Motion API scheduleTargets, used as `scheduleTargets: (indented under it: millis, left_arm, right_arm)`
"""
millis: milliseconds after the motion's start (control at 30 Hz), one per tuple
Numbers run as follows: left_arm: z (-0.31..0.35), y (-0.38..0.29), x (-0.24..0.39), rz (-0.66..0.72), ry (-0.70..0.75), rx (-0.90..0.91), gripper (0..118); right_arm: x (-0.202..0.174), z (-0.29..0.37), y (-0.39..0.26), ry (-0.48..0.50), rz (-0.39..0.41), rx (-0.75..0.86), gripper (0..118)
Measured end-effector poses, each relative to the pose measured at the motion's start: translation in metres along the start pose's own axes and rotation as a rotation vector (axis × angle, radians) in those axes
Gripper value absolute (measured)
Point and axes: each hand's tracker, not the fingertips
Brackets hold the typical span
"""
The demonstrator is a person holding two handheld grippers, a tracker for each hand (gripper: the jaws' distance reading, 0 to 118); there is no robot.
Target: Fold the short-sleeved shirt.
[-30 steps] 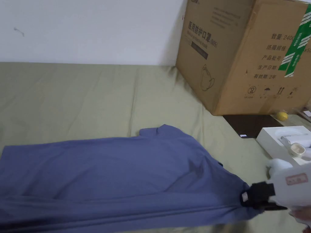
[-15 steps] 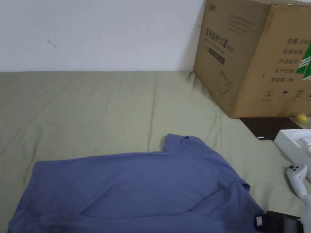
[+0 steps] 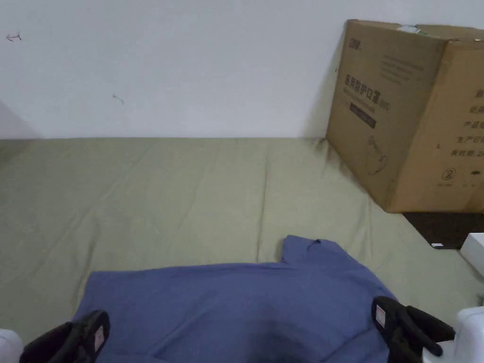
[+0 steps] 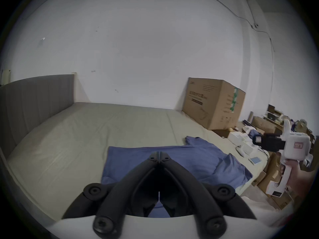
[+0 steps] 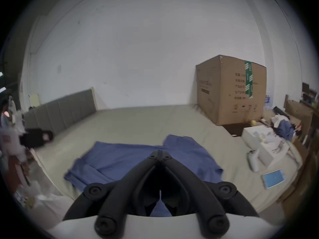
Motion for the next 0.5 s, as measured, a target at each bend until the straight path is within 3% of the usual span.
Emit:
scheduleTargets:
  millis: [100, 200, 267, 400, 500]
  left_arm:
    - [-0.008, 0.005, 0.001, -0.009, 0.040, 0.015, 0]
    - [-0.030, 0.038, -0.028, 0.016, 0.041, 0.017, 0]
    - [-0.068, 0.070, -0.056, 0.062, 0.054, -0.130, 0]
    - [-0.190, 0.102, -0.127, 0.174, -0.017, -0.725, 0]
    - [-0.253, 0.097, -0.160, 0.104, 0.158, -0.754, 0]
  right_arm:
    - [0.005, -0.009, 0.000, 0.024, -0.055, -0.033, 0]
    - [0.011, -0.015, 0.002, -0.010, -0.027, -0.053, 0]
    - [0.016, -0.020, 0.000, -0.017, -0.019, -0.064, 0]
    - [0.022, -0.036, -0.003, -0.011, -0.043, -0.132, 0]
    - [0.023, -0.051, -0.012, -0.014, -0.044, -0.163, 0]
